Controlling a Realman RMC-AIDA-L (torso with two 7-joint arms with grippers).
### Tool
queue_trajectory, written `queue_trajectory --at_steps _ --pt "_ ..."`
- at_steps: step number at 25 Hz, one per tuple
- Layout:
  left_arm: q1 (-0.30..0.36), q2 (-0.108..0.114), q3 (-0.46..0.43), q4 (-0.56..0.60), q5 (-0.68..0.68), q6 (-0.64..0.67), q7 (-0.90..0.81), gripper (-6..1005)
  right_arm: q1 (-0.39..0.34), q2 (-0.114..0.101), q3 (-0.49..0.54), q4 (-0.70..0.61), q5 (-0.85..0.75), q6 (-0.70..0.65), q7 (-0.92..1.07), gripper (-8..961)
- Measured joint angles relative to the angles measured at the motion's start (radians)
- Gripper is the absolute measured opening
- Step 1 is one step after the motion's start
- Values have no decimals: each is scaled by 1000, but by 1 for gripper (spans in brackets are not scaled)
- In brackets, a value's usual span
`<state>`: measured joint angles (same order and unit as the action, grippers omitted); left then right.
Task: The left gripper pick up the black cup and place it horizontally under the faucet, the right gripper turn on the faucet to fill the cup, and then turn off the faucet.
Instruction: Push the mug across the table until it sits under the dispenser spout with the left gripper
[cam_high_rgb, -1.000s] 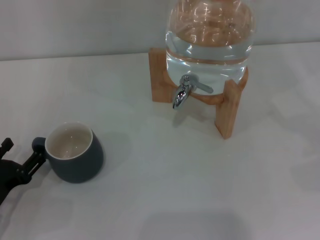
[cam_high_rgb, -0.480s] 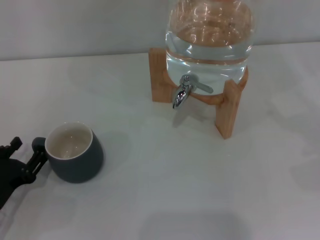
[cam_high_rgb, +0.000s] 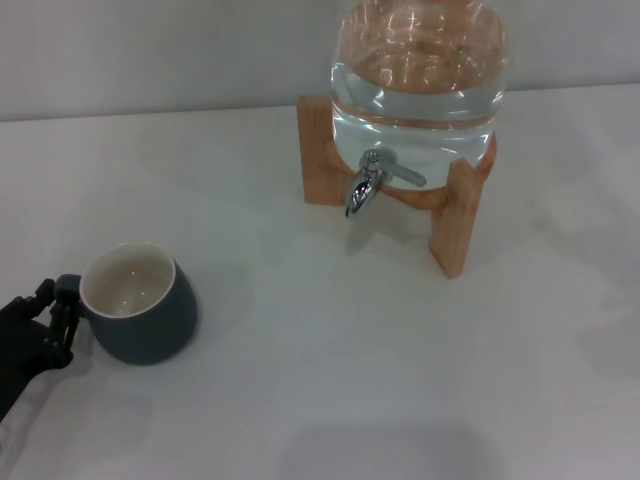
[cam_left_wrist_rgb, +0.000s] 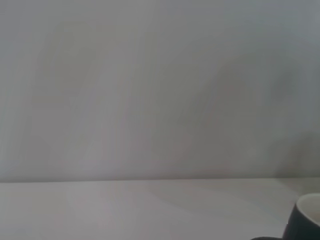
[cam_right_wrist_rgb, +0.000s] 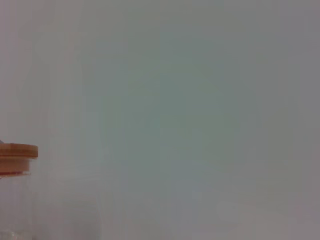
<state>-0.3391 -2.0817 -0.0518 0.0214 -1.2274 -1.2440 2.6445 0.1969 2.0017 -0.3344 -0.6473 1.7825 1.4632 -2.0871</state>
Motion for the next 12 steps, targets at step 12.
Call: queue_trajectory --at_steps 12 --pt "-1 0 -1 0 14 5 0 151 -1 0 0 4 0 0 1 842"
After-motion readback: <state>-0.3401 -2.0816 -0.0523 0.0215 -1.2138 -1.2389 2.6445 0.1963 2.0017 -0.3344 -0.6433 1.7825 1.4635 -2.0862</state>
